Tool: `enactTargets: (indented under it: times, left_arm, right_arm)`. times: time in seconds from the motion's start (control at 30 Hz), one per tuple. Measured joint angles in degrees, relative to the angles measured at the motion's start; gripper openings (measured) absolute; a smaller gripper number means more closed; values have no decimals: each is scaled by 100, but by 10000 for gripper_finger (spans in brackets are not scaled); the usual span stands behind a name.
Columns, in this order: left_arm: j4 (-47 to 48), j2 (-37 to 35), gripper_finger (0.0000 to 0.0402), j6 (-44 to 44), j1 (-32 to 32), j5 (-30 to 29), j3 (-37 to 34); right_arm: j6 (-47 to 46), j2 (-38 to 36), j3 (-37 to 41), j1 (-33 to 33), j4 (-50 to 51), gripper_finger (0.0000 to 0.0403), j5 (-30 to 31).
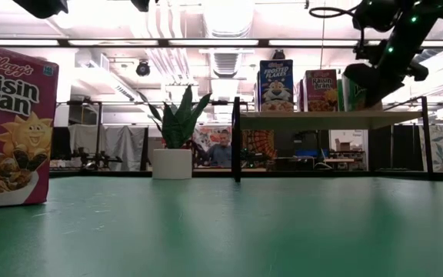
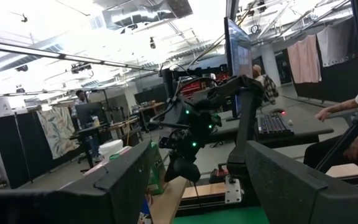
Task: Stack cereal on shelf
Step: Put the top green cereal box on the shelf aligned with the other green cereal boxes
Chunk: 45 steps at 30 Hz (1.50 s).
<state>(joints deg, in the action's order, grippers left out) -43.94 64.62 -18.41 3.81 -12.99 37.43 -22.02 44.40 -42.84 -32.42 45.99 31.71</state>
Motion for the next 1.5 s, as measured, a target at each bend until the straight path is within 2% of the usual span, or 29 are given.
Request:
enactTargets:
  times: [0.63,1.03,1.2,1.5]
  left_arm:
    - [7,0,242,-13,0,2,-2]
    - [15,0,242,-15,0,2,-4]
    - [42,0,242,-15,0,2,-7]
    - [39,2,242,-17,0,2,-7]
  right_arm:
    - [-107,479,174,0,-468,12,176]
    - [-42,468,176,-24,-417,12,293]
    - [-97,439,-19,-24,120,12,289]
    - [-44,551,-47,-26,125,12,736]
